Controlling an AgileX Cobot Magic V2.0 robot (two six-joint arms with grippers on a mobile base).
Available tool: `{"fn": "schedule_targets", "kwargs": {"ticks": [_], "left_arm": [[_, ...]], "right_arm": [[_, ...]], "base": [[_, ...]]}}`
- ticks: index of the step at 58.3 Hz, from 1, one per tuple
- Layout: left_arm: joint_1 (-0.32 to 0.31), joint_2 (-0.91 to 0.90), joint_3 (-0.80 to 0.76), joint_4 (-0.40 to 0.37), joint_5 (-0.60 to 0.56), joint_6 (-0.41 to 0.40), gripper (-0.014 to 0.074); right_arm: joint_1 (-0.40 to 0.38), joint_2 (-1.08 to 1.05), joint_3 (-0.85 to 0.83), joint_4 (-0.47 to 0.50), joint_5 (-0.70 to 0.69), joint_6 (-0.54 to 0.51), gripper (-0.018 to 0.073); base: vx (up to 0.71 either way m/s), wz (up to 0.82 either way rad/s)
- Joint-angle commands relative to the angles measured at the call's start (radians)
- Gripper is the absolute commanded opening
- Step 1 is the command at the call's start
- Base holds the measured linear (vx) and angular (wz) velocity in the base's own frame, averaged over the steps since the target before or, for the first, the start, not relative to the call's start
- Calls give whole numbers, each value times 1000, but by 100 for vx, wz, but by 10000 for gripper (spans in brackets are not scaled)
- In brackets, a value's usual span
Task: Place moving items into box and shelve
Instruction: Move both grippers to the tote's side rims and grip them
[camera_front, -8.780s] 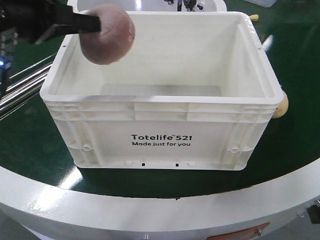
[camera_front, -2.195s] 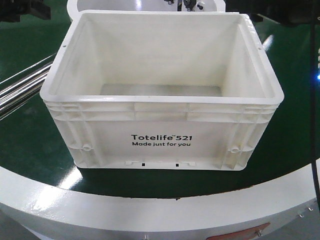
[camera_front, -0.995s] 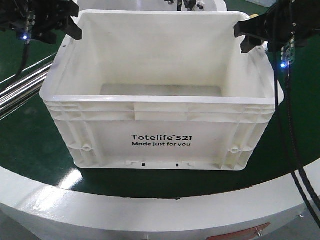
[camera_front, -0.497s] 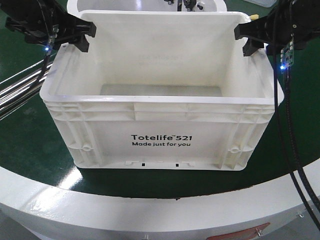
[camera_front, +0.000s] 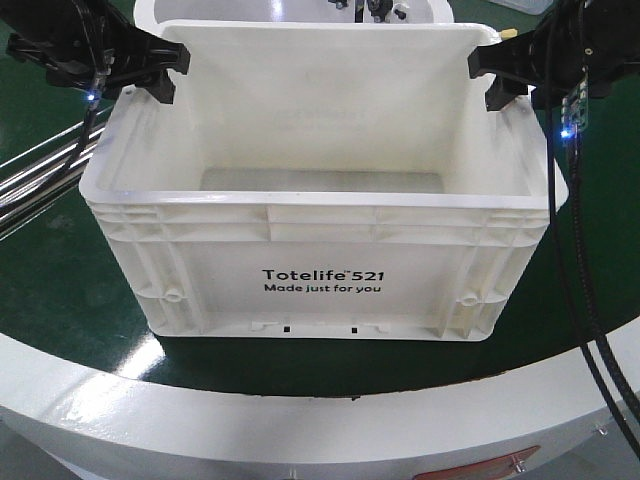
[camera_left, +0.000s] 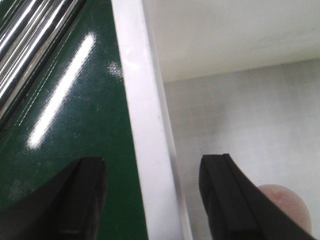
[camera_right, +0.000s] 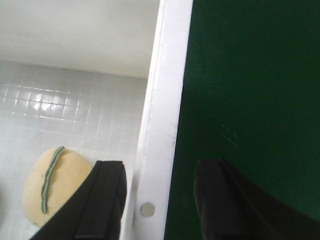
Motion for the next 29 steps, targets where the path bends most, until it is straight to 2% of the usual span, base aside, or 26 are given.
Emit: {"fn": "schedule_targets", "kwargs": {"ticks": [1, 19, 29], "left_arm": [[-5, -47, -35, -2, -48, -11, 512], [-5, -40, -35, 2, -48, -11, 512], [-5, -1, -35, -1, -2, -11, 512]], "right_arm": [[-2, -33, -33, 0, -52, -4, 386], [-2, 29, -33, 0, -2, 1, 386], [-2, 30, -33, -10, -9, 4, 386]], "base": [[0, 0], [0, 0], [0, 0]]}}
